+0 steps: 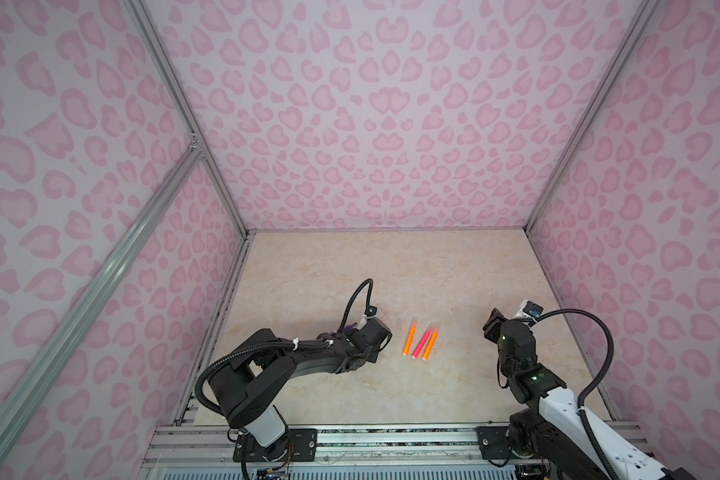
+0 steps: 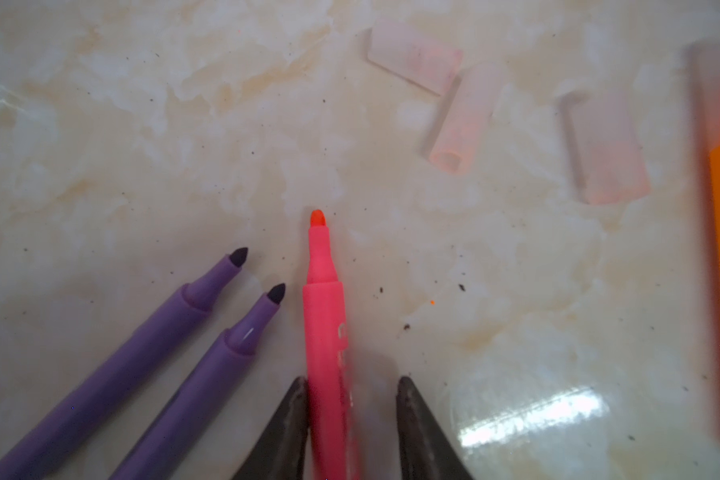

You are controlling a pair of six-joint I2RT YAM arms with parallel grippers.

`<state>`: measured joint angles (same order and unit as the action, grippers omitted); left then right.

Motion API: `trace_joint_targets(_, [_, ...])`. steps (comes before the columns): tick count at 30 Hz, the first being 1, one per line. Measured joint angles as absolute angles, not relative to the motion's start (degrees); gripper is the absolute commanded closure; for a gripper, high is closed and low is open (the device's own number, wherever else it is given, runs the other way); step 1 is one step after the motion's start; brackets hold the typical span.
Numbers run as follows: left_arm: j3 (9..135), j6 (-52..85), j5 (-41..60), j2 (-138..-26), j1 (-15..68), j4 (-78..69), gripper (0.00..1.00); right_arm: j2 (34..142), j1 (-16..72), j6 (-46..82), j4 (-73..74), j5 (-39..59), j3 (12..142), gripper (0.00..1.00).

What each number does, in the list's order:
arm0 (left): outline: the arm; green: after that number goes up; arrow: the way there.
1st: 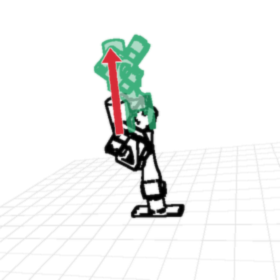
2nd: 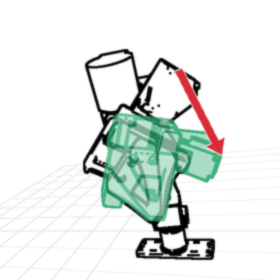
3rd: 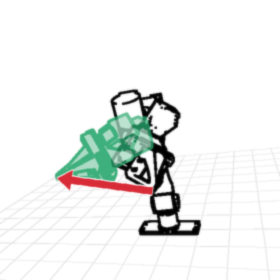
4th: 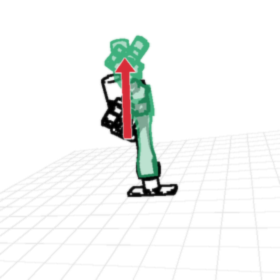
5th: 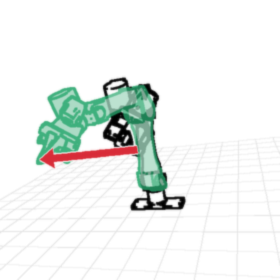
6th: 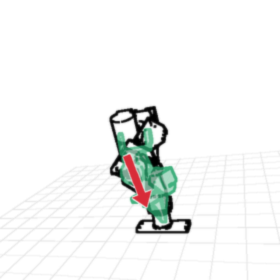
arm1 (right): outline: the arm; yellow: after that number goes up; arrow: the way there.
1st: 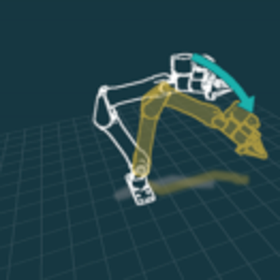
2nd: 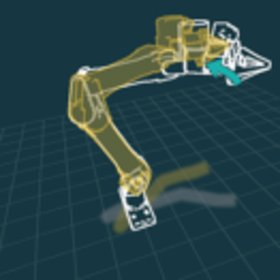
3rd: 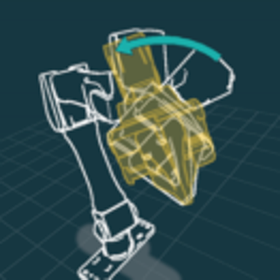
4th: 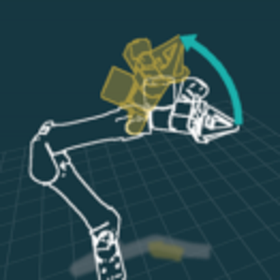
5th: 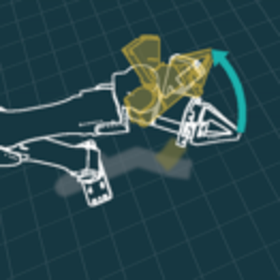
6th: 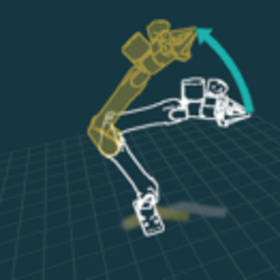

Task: Insert the pens into the pen caps
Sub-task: 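Lower the open left gripper around the uncapped pink marker and close it, then lift the pink marker with the left gripper while the right gripper approaches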

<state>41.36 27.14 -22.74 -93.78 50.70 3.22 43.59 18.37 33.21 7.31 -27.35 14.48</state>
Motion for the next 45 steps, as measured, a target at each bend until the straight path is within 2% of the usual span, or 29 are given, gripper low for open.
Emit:
trace_joint_targets(3, [41.54,27.31,-22.96,-94.19,50.48,2.63,0.63,43.59,18.37,33.21,7.33,-27.33,14.48,0.35])
trace_joint_targets(4, [41.69,27.31,-22.96,-94.32,50.43,2.63,0.68,43.59,18.37,33.23,7.33,-27.35,14.48,0.35])
trace_joint_targets(18, [40.56,27.2,-22.22,-93.23,50.26,1.58,0.94,44.47,18.37,33.21,7.33,-27.18,14.68,0.35])
trace_joint_targets(19, [39.62,27.05,-22.0,-92.05,50.26,1.63,0.97,44.69,18.37,33.21,7.35,-27.14,14.7,0.35])
trace_joint_targets(26, [28.27,26.76,-18.94,-75.96,50.26,-3.57,0.97,47.07,18.94,35.44,7.57,-24.38,16.36,0.38])
trace_joint_targets(29, [23.51,26.22,-16.45,-68.84,50.26,-8.45,0.97,48.8,25.93,38.35,7.66,-21.17,17.76,0.38])
trace_joint_targets(34, [19.16,25.87,-12.93,-61.01,50.61,-13.58,0.97,49.17,50.81,39.77,13.41,-25.3,20.6,0.36])
trace_joint_targets(37, [17.26,25.56,-10.07,-58.41,51.03,-17.02,0.97,53.45,59.75,39.81,17.08,-26.96,23.0,0.37])
trace_joint_targets(45, [13.19,24.62,-5.85,-53.21,52.25,-22.31,0.97,69.73,65.47,40.58,23.0,-24.4,30.76,0.38])
